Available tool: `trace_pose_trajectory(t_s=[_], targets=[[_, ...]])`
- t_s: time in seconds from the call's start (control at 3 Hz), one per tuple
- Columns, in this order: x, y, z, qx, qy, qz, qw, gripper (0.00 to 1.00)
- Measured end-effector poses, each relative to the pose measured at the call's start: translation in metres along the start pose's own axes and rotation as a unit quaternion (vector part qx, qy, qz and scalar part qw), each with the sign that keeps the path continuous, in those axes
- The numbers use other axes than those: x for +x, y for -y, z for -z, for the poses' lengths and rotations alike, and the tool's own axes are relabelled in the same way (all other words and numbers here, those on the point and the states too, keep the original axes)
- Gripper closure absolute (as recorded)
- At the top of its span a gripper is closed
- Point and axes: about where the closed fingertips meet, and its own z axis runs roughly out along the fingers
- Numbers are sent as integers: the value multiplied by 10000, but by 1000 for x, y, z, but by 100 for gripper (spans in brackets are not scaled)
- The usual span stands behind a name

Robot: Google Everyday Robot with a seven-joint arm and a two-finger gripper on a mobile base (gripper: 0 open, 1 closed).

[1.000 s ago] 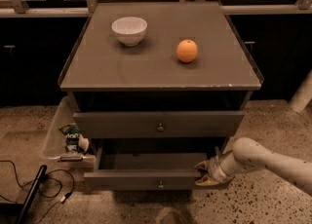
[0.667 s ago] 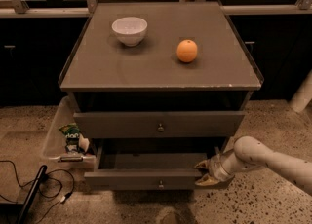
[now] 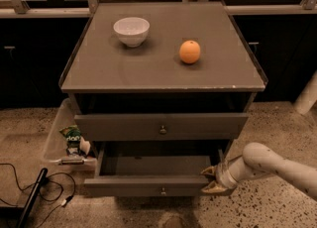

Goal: Open middle drawer

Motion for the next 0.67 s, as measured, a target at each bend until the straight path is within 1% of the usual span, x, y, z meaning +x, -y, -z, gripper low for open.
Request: trace_pose_trajectory(t_s=[0.33,0.67], targets=[[7,-20,7,44,108,-51,9999,88],[4,-21,9,44,108,-51,9999,100]])
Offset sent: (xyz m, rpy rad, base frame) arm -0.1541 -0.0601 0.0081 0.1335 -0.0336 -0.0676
